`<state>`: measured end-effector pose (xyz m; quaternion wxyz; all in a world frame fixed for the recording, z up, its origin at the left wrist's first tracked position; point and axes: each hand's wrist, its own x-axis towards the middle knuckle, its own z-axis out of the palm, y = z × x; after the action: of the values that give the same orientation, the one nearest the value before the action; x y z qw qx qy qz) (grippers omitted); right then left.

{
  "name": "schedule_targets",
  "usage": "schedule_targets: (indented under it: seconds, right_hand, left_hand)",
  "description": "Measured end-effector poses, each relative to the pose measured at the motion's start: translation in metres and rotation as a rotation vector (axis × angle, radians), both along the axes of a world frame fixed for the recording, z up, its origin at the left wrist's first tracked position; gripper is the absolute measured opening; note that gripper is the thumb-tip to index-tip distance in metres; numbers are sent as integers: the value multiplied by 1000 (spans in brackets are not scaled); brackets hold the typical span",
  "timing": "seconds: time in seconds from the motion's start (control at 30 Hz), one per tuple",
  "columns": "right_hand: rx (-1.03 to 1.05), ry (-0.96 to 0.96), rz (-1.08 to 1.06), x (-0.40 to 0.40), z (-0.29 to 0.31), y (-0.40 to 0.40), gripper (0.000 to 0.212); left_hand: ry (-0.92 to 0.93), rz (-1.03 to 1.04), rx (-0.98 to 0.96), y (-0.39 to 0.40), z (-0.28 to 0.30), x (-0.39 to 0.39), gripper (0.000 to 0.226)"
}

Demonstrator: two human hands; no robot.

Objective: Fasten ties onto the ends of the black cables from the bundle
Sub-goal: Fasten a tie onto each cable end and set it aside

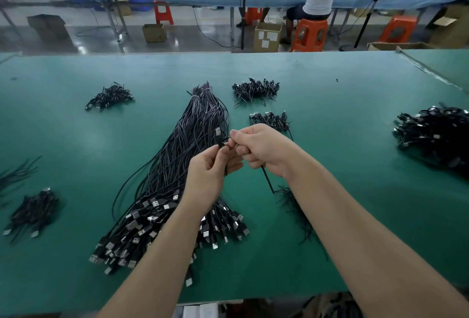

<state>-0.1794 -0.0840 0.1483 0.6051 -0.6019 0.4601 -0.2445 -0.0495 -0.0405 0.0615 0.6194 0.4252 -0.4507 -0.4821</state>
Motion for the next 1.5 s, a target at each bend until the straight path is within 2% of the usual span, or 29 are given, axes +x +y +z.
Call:
schedule_targets:
  seconds: [0.27, 0.4, 0.63, 0.8, 0.87, 1.0, 1.07, 1.27, 1.37, 1.43, 1.5]
  right_hand:
    - [184, -249, -75, -1, -1, 1, 29]
    - [224, -308, -101, -5, -1, -2, 29]
    - [75, -182, 24, -5, -6, 4, 31]
    - [32, -160, 59, -5, -6, 7, 32]
    - [14, -140, 74, -6, -8, 8, 32]
    - [-15, -81, 89, -6, -20, 16, 32]
    - [-33, -47, 90, -4, -27, 20, 32]
    - [-73, 53, 106, -12, -39, 21, 35]
    - [-1, 107, 102, -16, -48, 21, 40]
    - [61, 73, 101, -15, -54, 21, 37]
    - [78, 31, 123, -14, -56, 21, 24]
  left_hand:
    - [-116, -14, -71, 5, 3, 1, 25]
    - [-155, 24, -67, 7, 0, 0, 26]
    - [-198, 39, -37, 8, 2, 1, 24]
    - [-201, 49, -51, 11, 4, 0, 25]
    - [-123, 75, -16, 10, 6, 1, 27]
    - [258, 119, 98, 6, 15, -5, 27]
    - [383, 104, 124, 5, 21, -8, 28]
    - [439, 91, 144, 7, 28, -9, 23]
    - [548, 111, 102, 3, 32, -2, 22]
    - [562, 120, 107, 2, 34, 0, 22]
    - [548, 119, 127, 3, 33, 0, 23]
